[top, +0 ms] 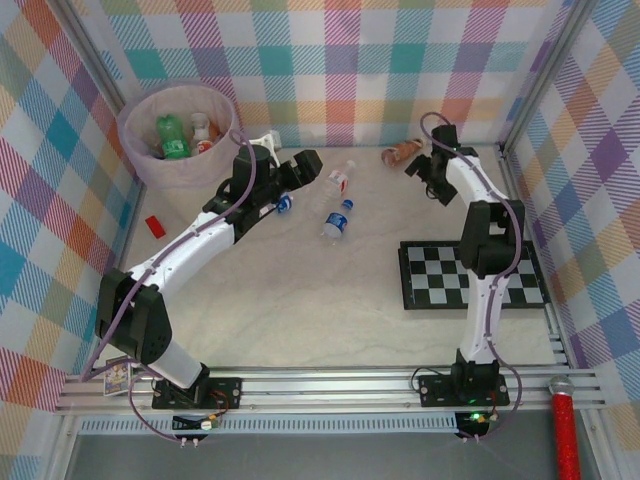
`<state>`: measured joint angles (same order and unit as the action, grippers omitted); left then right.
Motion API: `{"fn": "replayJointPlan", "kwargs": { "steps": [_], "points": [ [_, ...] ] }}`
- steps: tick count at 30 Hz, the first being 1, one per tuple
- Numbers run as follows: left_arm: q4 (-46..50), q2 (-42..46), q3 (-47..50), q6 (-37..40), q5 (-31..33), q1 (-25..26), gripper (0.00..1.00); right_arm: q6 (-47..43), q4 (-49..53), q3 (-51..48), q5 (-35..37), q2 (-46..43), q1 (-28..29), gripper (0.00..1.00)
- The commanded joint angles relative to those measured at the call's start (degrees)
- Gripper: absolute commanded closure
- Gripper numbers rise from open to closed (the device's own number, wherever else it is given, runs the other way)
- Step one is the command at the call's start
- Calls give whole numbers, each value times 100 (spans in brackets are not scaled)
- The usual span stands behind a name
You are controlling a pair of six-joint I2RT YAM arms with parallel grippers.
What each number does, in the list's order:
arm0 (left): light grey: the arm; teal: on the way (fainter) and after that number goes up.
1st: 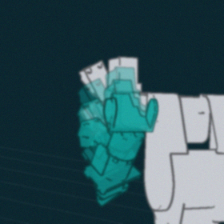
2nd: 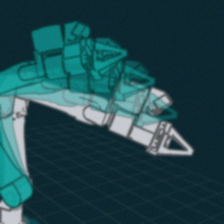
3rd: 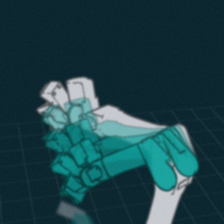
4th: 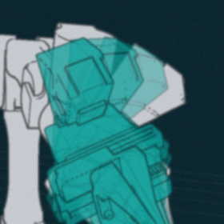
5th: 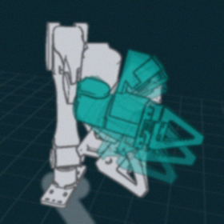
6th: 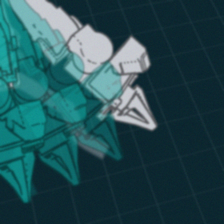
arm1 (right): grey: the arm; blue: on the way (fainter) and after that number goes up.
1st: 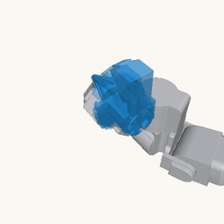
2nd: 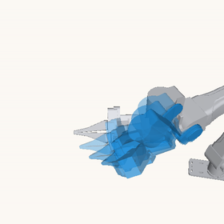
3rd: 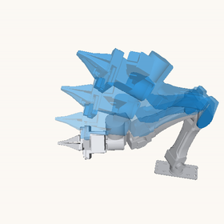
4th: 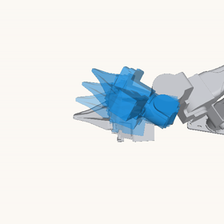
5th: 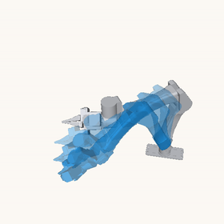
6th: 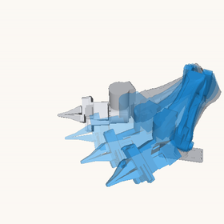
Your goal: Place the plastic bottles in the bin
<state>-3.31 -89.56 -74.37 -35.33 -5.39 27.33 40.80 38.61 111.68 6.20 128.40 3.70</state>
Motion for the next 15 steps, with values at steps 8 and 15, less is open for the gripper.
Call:
{"fn": "replayJointPlan", "kwargs": {
  "steps": [8,15],
  "points": [
    [-13,-68,-5,123,112,48,11,-142,260,4049,-328,2696,302,1],
    [-38,-119,23,55,52,46,11,296,-407,4547,-338,3518,324,1]
  ]
}}
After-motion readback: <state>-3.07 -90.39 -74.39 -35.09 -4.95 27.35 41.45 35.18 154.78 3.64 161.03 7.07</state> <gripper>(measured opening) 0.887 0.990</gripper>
